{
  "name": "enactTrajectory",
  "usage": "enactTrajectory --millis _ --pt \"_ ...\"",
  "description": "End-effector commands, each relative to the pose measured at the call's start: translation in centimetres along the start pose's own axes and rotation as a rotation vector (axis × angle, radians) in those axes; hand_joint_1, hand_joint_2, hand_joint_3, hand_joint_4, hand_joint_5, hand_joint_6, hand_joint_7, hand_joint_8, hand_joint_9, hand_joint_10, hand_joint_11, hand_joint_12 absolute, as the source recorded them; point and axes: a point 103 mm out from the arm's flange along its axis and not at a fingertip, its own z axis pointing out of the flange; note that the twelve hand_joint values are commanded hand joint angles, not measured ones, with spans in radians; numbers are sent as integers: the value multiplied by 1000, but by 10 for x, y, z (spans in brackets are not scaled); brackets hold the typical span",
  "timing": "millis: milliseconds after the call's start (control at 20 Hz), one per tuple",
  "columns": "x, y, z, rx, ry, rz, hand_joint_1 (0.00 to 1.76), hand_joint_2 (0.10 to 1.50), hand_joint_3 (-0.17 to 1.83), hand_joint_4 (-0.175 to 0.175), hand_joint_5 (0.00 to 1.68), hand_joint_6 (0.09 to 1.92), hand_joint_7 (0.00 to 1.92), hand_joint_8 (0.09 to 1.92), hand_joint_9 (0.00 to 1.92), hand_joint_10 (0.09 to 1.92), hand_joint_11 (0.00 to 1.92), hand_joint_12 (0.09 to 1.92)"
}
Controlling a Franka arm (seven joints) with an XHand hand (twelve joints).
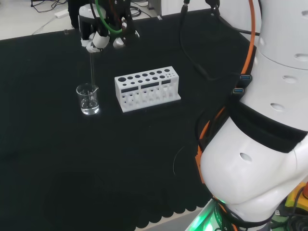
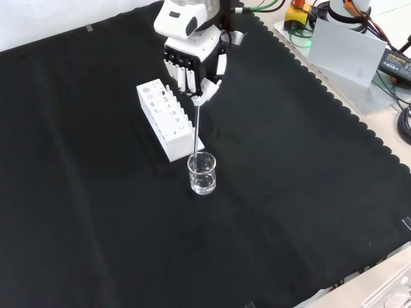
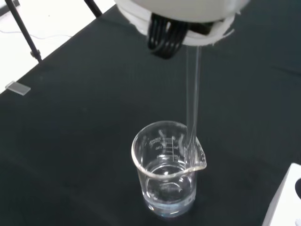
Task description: Stir in the beaker to the left of the white test tube rack with the glass rod.
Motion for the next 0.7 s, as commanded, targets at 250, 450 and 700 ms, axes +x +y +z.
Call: enactTrajectory --millis 250,450,700 --pt "23 -1 7 38 -18 -24 1319 707 612 -175 1391 132 1188 1079 1518 903 1585 612" --pt "21 -2 10 20 8 -34 1319 707 612 -175 1391 130 1187 1080 1518 904 1585 612" --pt "25 0 7 17 -1 -37 1319 705 614 -175 1393 129 1187 1080 1518 904 1585 613"
